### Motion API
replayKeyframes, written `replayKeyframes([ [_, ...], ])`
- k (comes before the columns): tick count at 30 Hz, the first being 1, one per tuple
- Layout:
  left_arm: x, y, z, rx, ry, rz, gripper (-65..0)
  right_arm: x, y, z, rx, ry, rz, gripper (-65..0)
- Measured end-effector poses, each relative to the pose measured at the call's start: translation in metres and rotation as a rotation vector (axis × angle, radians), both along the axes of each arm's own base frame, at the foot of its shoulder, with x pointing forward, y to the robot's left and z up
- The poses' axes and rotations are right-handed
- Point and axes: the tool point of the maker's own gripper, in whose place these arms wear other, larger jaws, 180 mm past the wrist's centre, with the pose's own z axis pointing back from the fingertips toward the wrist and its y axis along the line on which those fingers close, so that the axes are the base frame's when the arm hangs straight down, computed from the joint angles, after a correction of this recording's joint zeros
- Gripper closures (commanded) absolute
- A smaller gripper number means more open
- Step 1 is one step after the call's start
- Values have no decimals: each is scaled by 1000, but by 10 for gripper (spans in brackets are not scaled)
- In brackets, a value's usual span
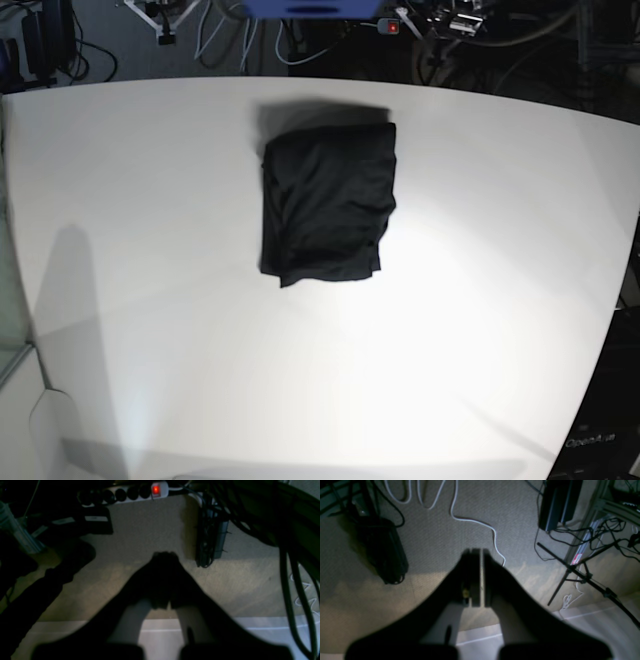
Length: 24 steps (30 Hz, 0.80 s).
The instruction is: Fold the T-shirt properly
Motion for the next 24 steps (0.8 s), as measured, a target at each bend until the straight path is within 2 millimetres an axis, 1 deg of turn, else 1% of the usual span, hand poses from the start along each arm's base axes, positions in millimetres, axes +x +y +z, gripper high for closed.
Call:
replayKeyframes([
  [2,6,-1,0,-2,-9,0,0,3,0,0,-1,-3,-2,0],
  [5,21,0,2,-2,-58,1,0,1,-1,0,-2,12,-9,0],
  [9,22,2,2,6,-60,-1,0,-4,1,-1,1,26,-14,0],
  [14,19,2,2,5,-57,-1,0,-2,12,-2,18,17,-13,0],
  [19,19,2,2,5,-57,-1,0,-2,10,-2,16,16,-13,0],
  [24,19,-2,1,-2,-56,-1,0,1,11,-2,16,10,-8,0],
])
